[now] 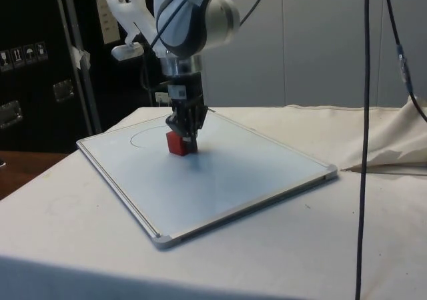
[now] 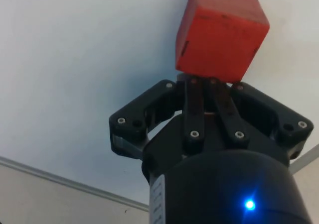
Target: Push the cube into the marked area.
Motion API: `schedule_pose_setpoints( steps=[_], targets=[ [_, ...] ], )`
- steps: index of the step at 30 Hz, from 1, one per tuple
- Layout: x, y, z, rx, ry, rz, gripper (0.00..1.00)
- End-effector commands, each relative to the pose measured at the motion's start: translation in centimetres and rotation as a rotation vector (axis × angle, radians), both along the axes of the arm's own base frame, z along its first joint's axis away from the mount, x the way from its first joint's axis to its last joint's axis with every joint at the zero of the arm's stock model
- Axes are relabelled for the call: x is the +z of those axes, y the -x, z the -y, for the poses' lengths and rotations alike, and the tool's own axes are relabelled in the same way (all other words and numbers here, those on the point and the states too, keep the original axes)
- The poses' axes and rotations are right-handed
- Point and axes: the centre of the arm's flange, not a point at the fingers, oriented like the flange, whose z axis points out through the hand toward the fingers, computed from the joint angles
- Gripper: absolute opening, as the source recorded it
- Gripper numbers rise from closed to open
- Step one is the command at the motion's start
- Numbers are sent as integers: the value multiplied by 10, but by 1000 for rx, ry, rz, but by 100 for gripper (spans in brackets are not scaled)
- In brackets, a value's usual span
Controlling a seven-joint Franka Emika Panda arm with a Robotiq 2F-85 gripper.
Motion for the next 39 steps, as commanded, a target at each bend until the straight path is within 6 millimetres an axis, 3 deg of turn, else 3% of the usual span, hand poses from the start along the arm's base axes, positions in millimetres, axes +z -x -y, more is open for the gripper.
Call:
schedule_pose_setpoints(
  steps=[1,22,39],
  targets=[
    [0,-3,-2,-13,-4,5,0],
    [14,-20,-10,-100,-17,44,0],
    [10,-25,8,-163,14,42,0]
  ],
)
